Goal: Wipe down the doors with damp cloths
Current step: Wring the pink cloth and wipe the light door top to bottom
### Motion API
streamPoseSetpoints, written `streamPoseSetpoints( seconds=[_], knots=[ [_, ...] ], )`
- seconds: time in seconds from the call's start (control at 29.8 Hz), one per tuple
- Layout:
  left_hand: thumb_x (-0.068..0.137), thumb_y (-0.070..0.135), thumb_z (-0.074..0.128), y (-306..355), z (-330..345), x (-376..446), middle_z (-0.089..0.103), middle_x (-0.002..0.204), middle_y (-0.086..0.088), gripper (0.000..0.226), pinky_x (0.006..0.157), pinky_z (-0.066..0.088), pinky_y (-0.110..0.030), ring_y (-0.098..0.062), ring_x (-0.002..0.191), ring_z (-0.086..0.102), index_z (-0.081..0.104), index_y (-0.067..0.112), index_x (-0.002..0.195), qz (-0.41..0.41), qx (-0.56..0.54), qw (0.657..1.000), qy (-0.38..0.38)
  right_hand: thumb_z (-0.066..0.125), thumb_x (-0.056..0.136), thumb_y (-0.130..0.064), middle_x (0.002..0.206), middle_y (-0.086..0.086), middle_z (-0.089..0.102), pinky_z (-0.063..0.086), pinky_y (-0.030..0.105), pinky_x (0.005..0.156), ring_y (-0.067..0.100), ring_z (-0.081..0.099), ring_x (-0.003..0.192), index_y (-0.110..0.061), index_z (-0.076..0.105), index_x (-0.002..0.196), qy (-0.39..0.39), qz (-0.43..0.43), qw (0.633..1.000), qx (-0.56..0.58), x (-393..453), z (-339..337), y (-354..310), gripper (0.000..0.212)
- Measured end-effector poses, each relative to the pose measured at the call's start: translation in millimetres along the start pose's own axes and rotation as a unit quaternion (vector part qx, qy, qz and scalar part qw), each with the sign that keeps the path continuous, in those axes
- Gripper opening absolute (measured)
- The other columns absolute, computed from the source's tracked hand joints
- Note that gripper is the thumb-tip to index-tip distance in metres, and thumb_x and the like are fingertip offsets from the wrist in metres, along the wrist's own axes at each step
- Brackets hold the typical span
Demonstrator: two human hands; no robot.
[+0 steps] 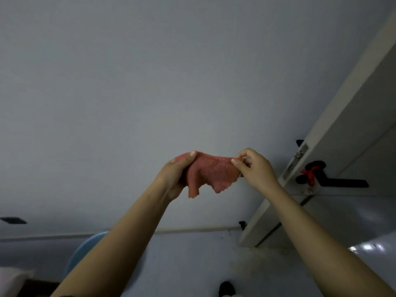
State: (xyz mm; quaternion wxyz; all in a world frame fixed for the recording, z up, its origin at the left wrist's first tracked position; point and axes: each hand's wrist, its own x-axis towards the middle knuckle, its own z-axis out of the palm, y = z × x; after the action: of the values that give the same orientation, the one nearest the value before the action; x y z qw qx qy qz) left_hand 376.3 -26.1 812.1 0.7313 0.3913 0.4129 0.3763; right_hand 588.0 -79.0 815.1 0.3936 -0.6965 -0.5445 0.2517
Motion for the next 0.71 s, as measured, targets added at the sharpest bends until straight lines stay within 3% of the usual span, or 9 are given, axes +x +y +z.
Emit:
streamPoseSetpoints(
  seconds=[0.1,0.17,0.34,0.44,0.47,0.54,0.6,0.71],
  knots=[
    [0.072,0.039,0.072,-19.1,33.4,9.2,0.073,0.091,-0.01,0.043,0.064,0.056,-0.032,-0.022,0.082,0.071,0.067,0.007,0.1,-0.028,0.01,0.999,0.011,0.064,0.09,-0.022,0.082,-0.005,0.065,0.051,0.029,0.071,0.017,0.063,0.08,-0.02,0.06,0.084,0.025,0.017,0.999,-0.022,-15.0,-16.1,31.3,0.007],
    [0.078,0.038,0.071,-31.1,52.9,14.9,0.073,0.094,-0.01,0.04,0.069,0.056,-0.033,-0.023,0.088,0.07,0.067,0.006,0.102,-0.035,0.027,0.999,0.012,0.063,0.09,-0.021,0.083,-0.009,0.063,0.047,0.026,0.07,0.016,0.062,0.083,-0.019,0.064,0.086,0.046,0.025,0.998,-0.043,-22.0,-29.0,50.2,0.005],
    [0.081,0.038,0.069,-55.0,94.1,22.6,0.07,0.103,-0.017,0.046,0.09,0.053,-0.05,-0.034,0.097,0.067,0.063,0.003,0.11,-0.054,0.06,0.997,-0.01,0.062,0.091,-0.021,0.098,0.004,0.059,0.047,0.034,0.073,0.024,0.055,0.092,-0.009,0.068,0.096,0.19,0.017,0.971,-0.142,-32.3,-65.6,90.7,0.014],
    [0.083,0.039,0.068,-69.9,113.7,29.5,0.073,0.096,-0.012,0.04,0.081,0.056,-0.047,-0.029,0.088,0.071,0.063,0.008,0.107,-0.062,0.082,0.995,0.002,0.061,0.09,-0.029,0.103,0.013,0.058,0.044,0.04,0.077,0.032,0.049,0.1,-0.007,0.063,0.099,0.248,0.051,0.942,-0.221,-30.6,-89.7,114.0,0.024],
    [0.082,0.04,0.068,-74.6,120.6,31.1,0.074,0.096,-0.011,0.04,0.076,0.057,-0.042,-0.026,0.087,0.072,0.063,0.009,0.107,-0.066,0.082,0.994,0.007,0.06,0.09,-0.032,0.105,0.015,0.057,0.043,0.042,0.08,0.033,0.047,0.102,-0.005,0.06,0.102,0.252,0.074,0.933,-0.246,-29.0,-97.9,122.9,0.029],
    [0.082,0.038,0.069,-84.5,133.0,35.0,0.072,0.101,-0.013,0.042,0.082,0.055,-0.037,-0.024,0.089,0.071,0.063,0.006,0.109,-0.072,0.067,0.995,0.021,0.054,0.093,-0.039,0.111,0.017,0.056,0.038,0.043,0.089,0.034,0.045,0.107,-0.003,0.058,0.107,0.229,0.113,0.923,-0.289,-25.4,-113.1,141.3,0.039],
    [0.083,0.035,0.067,-94.4,146.2,37.7,0.071,0.104,-0.017,0.046,0.09,0.053,-0.038,-0.027,0.095,0.07,0.062,0.0,0.113,-0.078,0.056,0.995,0.018,0.042,0.097,-0.044,0.116,0.017,0.056,0.031,0.042,0.096,0.032,0.044,0.112,-0.004,0.058,0.111,0.172,0.129,0.919,-0.331,-20.9,-125.8,159.0,0.045],
    [0.081,0.035,0.068,-109.7,170.9,38.4,0.073,0.097,-0.016,0.043,0.083,0.057,-0.041,-0.029,0.091,0.07,0.063,0.001,0.108,-0.078,0.041,0.996,0.035,0.026,0.099,-0.048,0.117,0.011,0.06,0.024,0.04,0.104,0.027,0.045,0.115,-0.009,0.059,0.115,0.084,0.106,0.913,-0.384,-14.0,-138.3,177.9,0.053]
  ],
)
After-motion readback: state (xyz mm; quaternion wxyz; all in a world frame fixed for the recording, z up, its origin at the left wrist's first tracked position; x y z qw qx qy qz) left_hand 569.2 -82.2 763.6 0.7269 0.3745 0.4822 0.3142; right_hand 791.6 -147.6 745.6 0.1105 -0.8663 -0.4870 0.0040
